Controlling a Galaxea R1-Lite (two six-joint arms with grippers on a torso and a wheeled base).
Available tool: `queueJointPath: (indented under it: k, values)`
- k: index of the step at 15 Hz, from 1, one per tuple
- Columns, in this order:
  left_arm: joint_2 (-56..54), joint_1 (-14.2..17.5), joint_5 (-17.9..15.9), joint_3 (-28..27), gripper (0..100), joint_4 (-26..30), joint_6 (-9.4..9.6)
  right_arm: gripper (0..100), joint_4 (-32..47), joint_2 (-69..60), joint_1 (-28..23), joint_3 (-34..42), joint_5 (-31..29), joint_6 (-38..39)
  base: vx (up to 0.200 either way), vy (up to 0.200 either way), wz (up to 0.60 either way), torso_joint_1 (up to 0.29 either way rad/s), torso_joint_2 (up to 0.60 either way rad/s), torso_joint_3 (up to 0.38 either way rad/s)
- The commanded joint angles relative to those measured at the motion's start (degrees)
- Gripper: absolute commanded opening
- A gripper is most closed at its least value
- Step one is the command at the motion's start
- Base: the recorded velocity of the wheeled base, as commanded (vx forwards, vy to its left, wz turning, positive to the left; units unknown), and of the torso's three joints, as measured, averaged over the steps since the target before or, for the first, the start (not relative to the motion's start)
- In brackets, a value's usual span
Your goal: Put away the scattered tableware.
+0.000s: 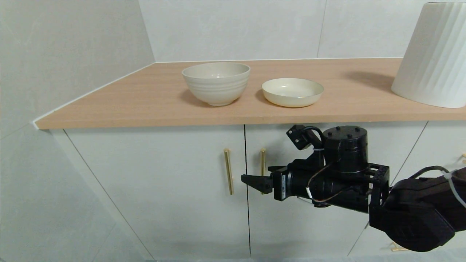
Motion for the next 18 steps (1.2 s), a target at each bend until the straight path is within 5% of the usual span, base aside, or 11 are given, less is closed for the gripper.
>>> queueJointPath:
  k: [1,18]
  values:
    - [0.0,0.0,0.0,0.0,100,0.0,-0.01,100,-1.1,2.4,0.2,0.0,-0.4,0.1,0.0,0.0,0.0,0.0,0.0,0.0]
    - [0.0,0.0,0.0,0.0,100,0.0,-0.1,100,-8.2,4.2,3.5,0.5,-0.6,5.8,0.0,0.0,0.0,0.0,0.0,0.0]
